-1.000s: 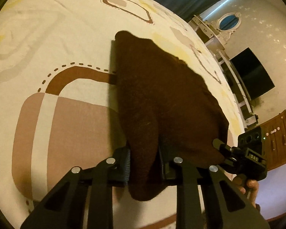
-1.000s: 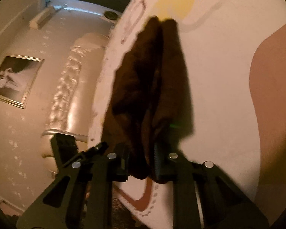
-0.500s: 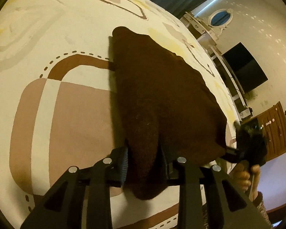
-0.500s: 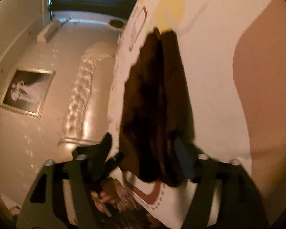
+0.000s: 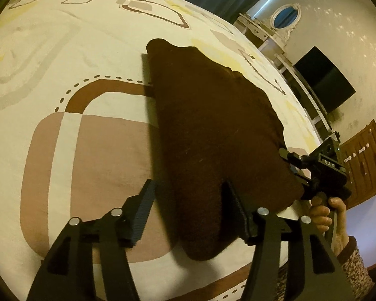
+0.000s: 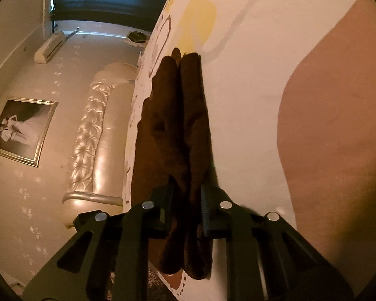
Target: Fold small clothes
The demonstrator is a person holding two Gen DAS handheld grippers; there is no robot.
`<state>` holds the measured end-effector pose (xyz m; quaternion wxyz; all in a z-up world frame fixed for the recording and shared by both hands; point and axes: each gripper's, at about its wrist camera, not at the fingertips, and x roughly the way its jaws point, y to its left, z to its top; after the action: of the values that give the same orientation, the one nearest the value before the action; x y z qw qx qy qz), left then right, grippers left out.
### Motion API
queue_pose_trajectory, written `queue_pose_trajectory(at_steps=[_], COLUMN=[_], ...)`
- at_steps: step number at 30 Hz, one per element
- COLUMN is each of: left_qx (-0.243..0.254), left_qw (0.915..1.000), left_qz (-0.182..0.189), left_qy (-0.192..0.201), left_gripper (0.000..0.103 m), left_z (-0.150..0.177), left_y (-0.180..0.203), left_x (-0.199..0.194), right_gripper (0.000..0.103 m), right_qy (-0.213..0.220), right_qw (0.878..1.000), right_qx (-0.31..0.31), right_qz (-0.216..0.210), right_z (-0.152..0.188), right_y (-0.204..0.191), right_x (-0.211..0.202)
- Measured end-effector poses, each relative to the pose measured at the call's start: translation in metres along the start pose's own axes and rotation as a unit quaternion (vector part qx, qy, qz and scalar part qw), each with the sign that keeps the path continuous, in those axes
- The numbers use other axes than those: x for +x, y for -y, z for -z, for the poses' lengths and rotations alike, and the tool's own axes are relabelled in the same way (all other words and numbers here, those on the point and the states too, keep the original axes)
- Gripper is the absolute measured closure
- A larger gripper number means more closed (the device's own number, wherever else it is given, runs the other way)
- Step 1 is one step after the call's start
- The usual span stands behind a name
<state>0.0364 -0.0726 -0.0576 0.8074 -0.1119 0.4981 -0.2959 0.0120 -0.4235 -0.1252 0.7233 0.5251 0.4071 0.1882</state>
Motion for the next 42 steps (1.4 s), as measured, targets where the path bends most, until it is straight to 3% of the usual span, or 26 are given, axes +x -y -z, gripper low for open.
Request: queue_pose_trajectory(at_steps=[11,16,19,23,25,31,35,42], left_qx=[0.014,-0.003,-0.003,0.007,0.017,0.057,0.059,0.053], left_qw=[0.9991,0.998,0.9961,0.9926,0.9887,0.9783,0.9746,0.9739], left_qz=[-0.04,-0.063,-0.087,-0.12,-0.148,-0.193,-0.204,-0.205], left_qy=[0.004,0.008,0.011,0.018,0.021,0.048,0.072,0.081], left_gripper=[0.023,0.018,0.017,0.017,0.017,0.017,0.017,0.017], left_z=[0.002,0.011,0.018,0.03,0.037,0.057,0.066,0.076], left_y=[0.014,0.018,0.021,0.029,0.034,0.044,0.047,0.058], left_x=[0.003,-0.004,-0.01,-0.023,-0.03,-0.054,-0.071,-0.082], right_gripper=[0.093,0.095,0.088,0.065,0.057,0.044,0.032,0.024], right_qy=[0.02,0.022,0.023,0.025,0.031,0.059,0.072,0.092], right_qw=[0.999,0.999,0.998,0.997,0.994,0.975,0.943,0.91], right_qx=[0.026,0.028,0.028,0.009,-0.019,-0.077,-0.136,-0.195], right_qz=[0.002,0.036,0.049,0.066,0.1,0.199,0.296,0.354], right_z=[0.007,0.024,0.035,0.052,0.063,0.097,0.118,0.155], right_y=[0.013,0.019,0.017,0.003,-0.012,-0.042,-0.068,-0.094], right_x=[-0.026,-0.047,-0.056,-0.063,-0.065,-0.062,-0.055,-0.048])
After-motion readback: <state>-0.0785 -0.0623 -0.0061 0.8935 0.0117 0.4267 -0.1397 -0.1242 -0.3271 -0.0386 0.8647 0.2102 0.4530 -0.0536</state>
